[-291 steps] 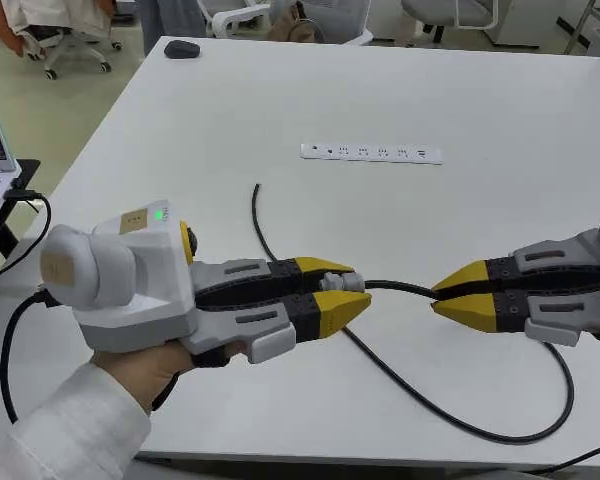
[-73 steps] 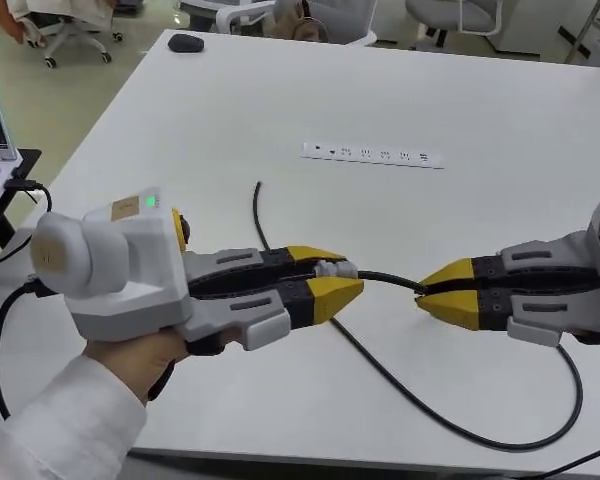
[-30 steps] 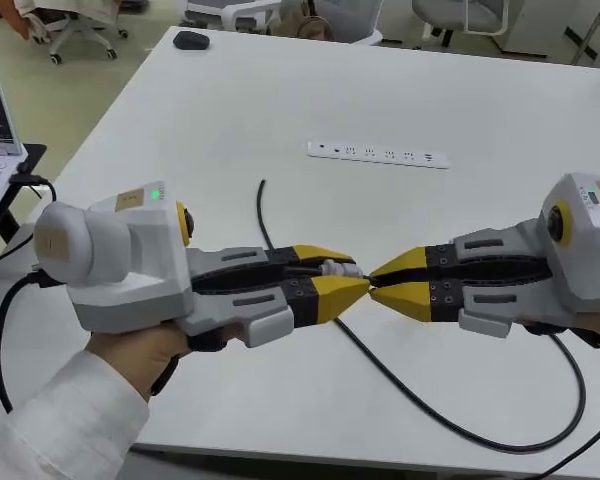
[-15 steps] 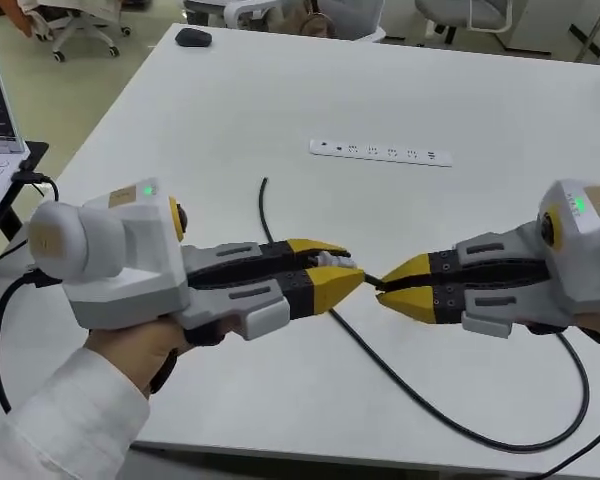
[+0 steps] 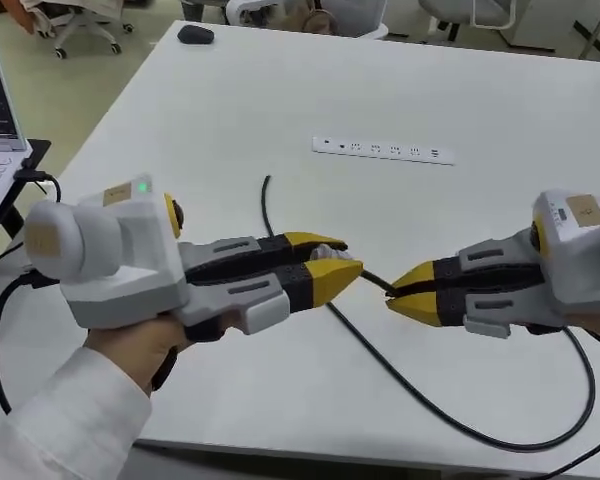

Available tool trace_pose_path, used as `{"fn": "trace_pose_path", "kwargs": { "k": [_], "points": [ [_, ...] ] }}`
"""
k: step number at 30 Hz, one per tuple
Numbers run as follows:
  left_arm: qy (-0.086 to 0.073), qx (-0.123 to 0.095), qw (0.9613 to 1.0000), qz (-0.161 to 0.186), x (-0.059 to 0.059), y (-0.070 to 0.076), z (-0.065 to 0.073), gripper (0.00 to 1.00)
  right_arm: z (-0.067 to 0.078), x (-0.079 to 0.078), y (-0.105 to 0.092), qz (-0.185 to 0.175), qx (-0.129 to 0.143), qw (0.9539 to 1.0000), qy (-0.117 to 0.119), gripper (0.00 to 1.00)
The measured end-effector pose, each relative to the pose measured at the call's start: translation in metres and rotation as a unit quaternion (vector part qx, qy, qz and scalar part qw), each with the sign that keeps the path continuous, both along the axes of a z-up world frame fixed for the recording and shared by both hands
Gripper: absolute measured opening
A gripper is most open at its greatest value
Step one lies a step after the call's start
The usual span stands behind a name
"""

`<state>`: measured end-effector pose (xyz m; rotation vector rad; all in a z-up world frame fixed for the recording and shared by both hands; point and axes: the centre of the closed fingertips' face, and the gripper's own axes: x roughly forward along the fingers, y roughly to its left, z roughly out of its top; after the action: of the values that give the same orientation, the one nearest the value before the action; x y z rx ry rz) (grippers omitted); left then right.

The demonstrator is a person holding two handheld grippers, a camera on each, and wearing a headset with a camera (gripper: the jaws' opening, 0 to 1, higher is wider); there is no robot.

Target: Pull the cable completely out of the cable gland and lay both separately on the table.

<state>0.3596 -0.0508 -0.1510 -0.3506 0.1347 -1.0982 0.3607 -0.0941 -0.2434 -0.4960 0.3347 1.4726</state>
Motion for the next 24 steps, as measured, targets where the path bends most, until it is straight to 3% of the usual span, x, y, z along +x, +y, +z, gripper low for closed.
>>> {"fn": "trace_pose_path", "kwargs": {
  "k": [4,11,15,19,24],
  "points": [
    [0.008,-0.018,0.9997,0.015,0.005,0.008,0.003,0.18,-0.015,0.009,-0.005,-0.020,-0.019,0.9996,0.004,0.02],
    [0.013,-0.018,0.9992,0.033,0.011,0.013,0.002,0.18,-0.039,0.026,-0.003,-0.056,-0.048,0.9973,0.002,0.02],
    [0.013,-0.015,0.9992,0.035,0.012,0.014,0.001,0.18,-0.057,0.032,-0.002,-0.060,-0.063,0.9962,0.000,0.03],
    [0.015,-0.009,0.9992,0.036,0.012,0.014,-0.001,0.18,-0.071,0.035,0.006,-0.074,-0.074,0.9944,0.011,0.03],
    [0.019,-0.012,0.9989,0.042,0.014,0.016,-0.002,0.18,-0.099,0.041,0.011,-0.090,-0.094,0.9908,0.037,0.03]
  ]
}}
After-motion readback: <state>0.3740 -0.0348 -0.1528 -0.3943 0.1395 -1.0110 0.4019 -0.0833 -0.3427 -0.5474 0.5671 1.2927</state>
